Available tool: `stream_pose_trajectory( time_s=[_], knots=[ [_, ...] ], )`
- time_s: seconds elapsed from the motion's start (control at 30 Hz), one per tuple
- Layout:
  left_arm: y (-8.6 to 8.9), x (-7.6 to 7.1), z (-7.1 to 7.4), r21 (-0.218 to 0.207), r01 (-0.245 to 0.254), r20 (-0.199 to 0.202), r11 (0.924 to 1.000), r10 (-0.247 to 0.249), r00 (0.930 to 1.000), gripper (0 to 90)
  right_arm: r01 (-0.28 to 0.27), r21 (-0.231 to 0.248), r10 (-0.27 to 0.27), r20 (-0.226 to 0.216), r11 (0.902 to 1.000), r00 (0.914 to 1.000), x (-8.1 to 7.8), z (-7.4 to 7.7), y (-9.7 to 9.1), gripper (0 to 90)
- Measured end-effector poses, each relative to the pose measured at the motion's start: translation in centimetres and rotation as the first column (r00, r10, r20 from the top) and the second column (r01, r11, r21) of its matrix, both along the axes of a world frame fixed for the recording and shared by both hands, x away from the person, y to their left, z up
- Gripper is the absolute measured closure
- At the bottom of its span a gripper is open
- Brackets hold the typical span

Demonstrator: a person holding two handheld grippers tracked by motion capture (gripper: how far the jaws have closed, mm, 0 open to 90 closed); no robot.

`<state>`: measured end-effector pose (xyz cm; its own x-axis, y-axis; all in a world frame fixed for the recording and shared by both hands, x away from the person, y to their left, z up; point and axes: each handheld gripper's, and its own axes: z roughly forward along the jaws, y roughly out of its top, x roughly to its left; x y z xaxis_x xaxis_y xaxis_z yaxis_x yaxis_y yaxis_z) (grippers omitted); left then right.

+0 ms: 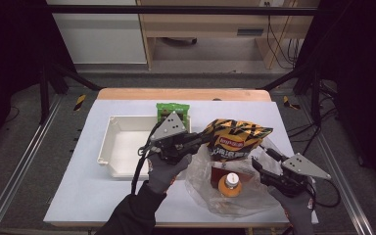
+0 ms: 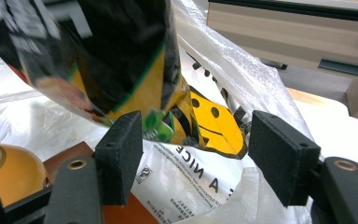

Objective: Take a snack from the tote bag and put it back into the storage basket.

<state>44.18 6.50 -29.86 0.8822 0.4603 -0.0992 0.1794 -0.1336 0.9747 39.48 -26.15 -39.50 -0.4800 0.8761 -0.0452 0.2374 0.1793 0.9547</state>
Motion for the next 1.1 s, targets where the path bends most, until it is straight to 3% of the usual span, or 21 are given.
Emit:
stream_pose_trajectory(
  time_s=[0.03, 0.17, 0.4, 0.67, 1.1],
  knots=[
    [0.2, -0.1, 0.5, -0.02, 0.009, -0.008, 0.9998, -0.009, 0.9999, 89.1, 0.002, 0.0, -0.002, -0.001, 1.0, 1.0, 0.0, 0.0, 0.0, 35.5],
    [0.2, -0.6, 1.4, -0.035, 0.022, -0.005, 0.9991, -0.023, 0.9997, 89.1, 0.001, 0.003, -0.001, 0.001, 1.0, 1.0, 0.0, 0.0, 0.0, 35.5],
    [-0.5, -1.5, 3.1, -0.024, 0.03, 0.03, 0.9992, -0.03, 0.9991, 89.2, 0.007, -0.001, -0.007, 0.002, 1.0, 1.0, 0.0, -0.1, -0.1, 34.6],
    [-0.2, -2.0, 5.4, -0.038, 0.024, 0.068, 0.999, -0.021, 0.9975, 89.1, 0.029, 0.004, -0.029, -0.007, 0.9996, 0.9995, -0.1, -0.2, -0.5, 27.7],
    [0.0, -2.6, 8.3, -0.078, 0.047, 0.079, 0.9958, -0.041, 0.996, 89.1, 0.055, 0.014, -0.055, -0.015, 0.9984, 0.9984, -0.3, -0.2, -1.1, 24.1]
  ],
)
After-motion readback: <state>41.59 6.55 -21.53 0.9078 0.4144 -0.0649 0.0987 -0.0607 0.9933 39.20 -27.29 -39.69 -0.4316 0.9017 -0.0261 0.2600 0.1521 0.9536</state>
